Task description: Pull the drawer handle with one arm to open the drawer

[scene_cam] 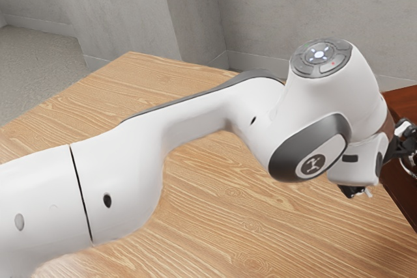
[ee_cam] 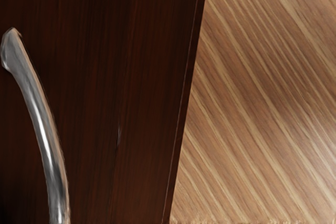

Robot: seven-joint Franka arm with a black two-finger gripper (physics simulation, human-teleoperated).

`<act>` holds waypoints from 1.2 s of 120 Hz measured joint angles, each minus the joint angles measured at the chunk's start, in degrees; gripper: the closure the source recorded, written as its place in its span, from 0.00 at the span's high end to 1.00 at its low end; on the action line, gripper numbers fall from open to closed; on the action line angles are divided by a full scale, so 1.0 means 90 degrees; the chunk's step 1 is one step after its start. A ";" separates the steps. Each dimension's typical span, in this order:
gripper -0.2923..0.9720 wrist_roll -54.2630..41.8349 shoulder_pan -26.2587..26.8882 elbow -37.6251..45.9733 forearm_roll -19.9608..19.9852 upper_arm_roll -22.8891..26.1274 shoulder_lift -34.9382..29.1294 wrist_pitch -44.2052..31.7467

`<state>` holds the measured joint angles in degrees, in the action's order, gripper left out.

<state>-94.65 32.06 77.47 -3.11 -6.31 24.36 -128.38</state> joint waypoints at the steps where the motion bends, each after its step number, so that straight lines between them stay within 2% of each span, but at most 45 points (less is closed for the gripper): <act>1: 0.72 -0.0002 -0.0001 0.0018 -0.0001 -0.0001 -0.0012 0.0003; 16: 0.78 -0.0069 -0.0002 0.0395 0.0009 -0.0028 -0.0250 0.0049; 35: 0.73 -0.0192 0.0004 0.0935 0.0028 -0.0047 -0.0708 0.0088; 50: 0.77 -0.0300 -0.0002 0.1156 0.0020 -0.0058 -0.0843 0.0099; 70: 0.74 -0.0414 -0.0009 0.1484 0.0006 -0.0073 -0.1132 0.0083; 144: 0.76 -0.0637 -0.0002 0.2661 -0.0356 -0.0134 -0.2069 -0.0070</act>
<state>-100.38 32.04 101.43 -6.31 -7.52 5.74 -129.02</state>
